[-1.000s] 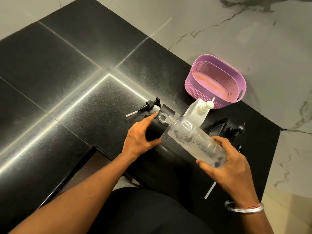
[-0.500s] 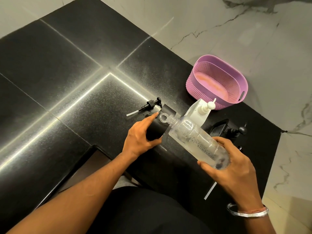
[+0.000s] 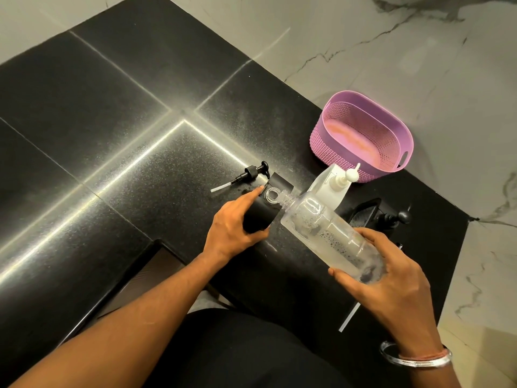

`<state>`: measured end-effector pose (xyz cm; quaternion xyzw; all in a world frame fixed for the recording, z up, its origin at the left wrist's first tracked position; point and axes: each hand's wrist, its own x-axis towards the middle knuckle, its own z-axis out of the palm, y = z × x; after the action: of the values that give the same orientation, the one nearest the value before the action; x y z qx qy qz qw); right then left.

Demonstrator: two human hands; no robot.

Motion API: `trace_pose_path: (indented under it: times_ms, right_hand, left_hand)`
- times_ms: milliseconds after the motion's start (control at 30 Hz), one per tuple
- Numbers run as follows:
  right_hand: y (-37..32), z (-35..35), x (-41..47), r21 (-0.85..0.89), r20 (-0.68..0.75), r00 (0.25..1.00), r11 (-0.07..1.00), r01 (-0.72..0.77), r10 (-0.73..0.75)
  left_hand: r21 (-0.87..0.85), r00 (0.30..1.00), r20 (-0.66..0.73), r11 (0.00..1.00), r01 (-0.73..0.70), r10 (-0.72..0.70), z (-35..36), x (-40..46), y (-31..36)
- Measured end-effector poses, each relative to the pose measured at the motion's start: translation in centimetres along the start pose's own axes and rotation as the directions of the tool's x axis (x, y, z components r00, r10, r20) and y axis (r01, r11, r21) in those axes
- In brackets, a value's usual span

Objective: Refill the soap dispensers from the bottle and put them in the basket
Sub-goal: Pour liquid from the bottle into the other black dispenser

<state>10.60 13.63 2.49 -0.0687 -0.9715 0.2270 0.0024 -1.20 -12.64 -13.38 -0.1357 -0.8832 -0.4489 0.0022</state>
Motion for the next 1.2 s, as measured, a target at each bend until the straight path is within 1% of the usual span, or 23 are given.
trace_pose_path:
  times_ms: [233, 1200]
  right_hand:
    - [-0.1, -0.3, -0.1, -0.006, 0.002, 1.0, 1.0, -0.003, 0.003]
    - [-0.8, -1.1, -0.5, -0.006, -0.002, 1.0, 1.0, -0.006, 0.006]
  left_hand:
    - [0.009, 1.0, -0.021, 1.0, -0.014, 0.014, 0.2, 0.0, 0.0]
    - [-0.008, 1.0, -0.022, 1.0, -0.015, 0.015, 0.3, 0.0, -0.2]
